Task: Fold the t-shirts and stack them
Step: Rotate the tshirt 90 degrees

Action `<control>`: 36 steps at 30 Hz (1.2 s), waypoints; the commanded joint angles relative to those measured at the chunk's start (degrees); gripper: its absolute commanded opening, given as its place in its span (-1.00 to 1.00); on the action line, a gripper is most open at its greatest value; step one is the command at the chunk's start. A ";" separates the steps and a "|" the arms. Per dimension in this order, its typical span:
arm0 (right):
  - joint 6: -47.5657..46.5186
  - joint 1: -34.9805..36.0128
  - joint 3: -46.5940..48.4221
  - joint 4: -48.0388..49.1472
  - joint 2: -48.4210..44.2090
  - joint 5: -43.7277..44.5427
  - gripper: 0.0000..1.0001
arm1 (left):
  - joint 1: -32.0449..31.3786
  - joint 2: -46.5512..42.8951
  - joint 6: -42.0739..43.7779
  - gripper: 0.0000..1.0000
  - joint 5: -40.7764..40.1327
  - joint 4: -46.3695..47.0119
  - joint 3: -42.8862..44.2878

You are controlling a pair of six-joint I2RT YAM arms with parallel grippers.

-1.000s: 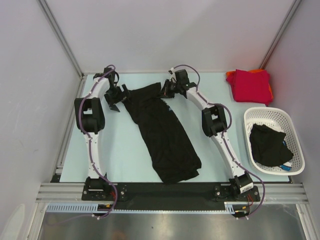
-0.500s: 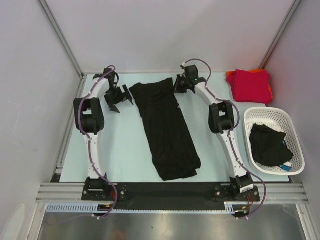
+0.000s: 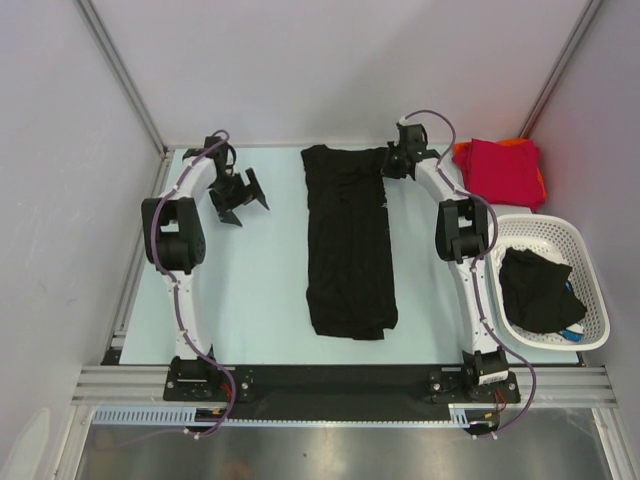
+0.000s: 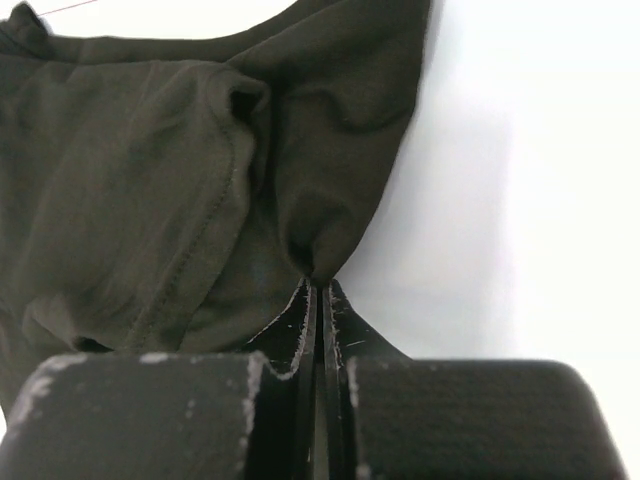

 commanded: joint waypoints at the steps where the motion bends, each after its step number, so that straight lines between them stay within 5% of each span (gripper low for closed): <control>1: -3.48 -1.95 -1.89 -1.61 -5.04 1.92 -0.85 | -0.94 -3.80 1.00 0.99 3.49 1.67 0.26; 5: -4.62 -1.95 -6.00 -5.47 -12.41 3.66 -0.43 | -4.26 -7.23 0.38 0.99 8.07 4.30 -1.84; 9: -7.51 -2.56 -20.05 -6.62 -31.96 3.93 -0.24 | -9.71 -11.98 2.22 0.99 10.36 6.85 -6.67; 14: -8.40 -3.97 -37.81 -12.32 -51.17 1.21 0.04 | -20.07 -17.42 8.46 0.99 4.48 5.89 -14.84; 20: -4.98 -1.26 -61.62 -21.02 -70.75 -2.23 0.04 | -27.56 -25.94 4.70 0.94 -0.62 7.90 -32.76; 24: -0.15 3.05 -72.96 -25.15 -77.64 -3.98 0.01 | -29.14 -33.93 0.21 0.68 -2.55 9.58 -44.88; 29: 3.62 12.53 -78.17 -30.52 -80.36 0.04 -0.03 | -34.59 -40.80 -1.99 0.64 -7.12 8.27 -49.48; 36: 7.59 16.68 -87.31 -27.89 -83.18 -2.22 -0.06 | -41.80 -43.63 -4.89 0.67 -8.01 9.67 -52.21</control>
